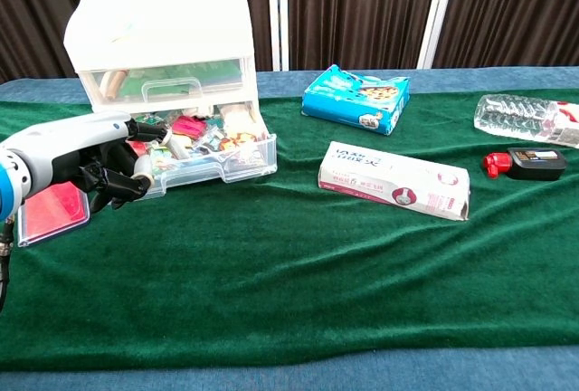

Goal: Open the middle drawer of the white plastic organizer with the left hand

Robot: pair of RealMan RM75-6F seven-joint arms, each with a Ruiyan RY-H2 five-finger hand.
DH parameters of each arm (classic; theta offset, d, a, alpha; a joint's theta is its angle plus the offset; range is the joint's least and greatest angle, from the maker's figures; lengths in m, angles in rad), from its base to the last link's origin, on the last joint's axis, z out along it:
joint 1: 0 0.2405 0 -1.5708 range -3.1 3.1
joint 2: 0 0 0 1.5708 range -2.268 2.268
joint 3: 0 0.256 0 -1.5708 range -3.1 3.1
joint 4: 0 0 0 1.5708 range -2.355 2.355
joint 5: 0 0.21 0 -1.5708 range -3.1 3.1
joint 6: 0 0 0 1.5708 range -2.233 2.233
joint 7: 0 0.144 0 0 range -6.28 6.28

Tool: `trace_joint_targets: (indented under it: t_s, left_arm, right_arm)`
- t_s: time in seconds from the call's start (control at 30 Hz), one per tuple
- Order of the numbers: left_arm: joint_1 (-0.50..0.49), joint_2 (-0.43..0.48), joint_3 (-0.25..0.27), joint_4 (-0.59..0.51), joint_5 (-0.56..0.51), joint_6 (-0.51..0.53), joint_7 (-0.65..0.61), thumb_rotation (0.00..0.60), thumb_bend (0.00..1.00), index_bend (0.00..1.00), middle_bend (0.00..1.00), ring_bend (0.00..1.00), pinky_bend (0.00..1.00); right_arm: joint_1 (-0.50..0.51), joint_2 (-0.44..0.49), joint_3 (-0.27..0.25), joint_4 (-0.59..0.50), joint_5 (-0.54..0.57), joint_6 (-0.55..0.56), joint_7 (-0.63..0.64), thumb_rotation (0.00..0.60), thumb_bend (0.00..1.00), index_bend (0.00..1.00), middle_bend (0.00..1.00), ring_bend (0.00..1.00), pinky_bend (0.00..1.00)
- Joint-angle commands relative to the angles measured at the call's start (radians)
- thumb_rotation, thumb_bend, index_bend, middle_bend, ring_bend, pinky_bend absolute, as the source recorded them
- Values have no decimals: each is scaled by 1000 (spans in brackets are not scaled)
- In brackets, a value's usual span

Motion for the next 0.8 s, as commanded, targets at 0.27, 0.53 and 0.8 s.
trace_joint_targets:
  t_s: [0.27,0.53,0.8]
  left_arm:
    - [4,10,10,0,14,-7,-7,600,1000,274,834,690,690]
    - [6,12,4,11,27,-9,-25,600,935,37,834,690,689]
    - [15,19,6,6,60,-10,-51,600,843,0,834,690,690]
  right_arm:
    - [0,1,0,-2,3,-3,0,600,34,25,0,0,0]
    - [0,1,1,-2,4,-3,-1,600,35,24,0,0,0]
    - [-1,2,1,-2,4,-2,-1,600,35,22,0,0,0]
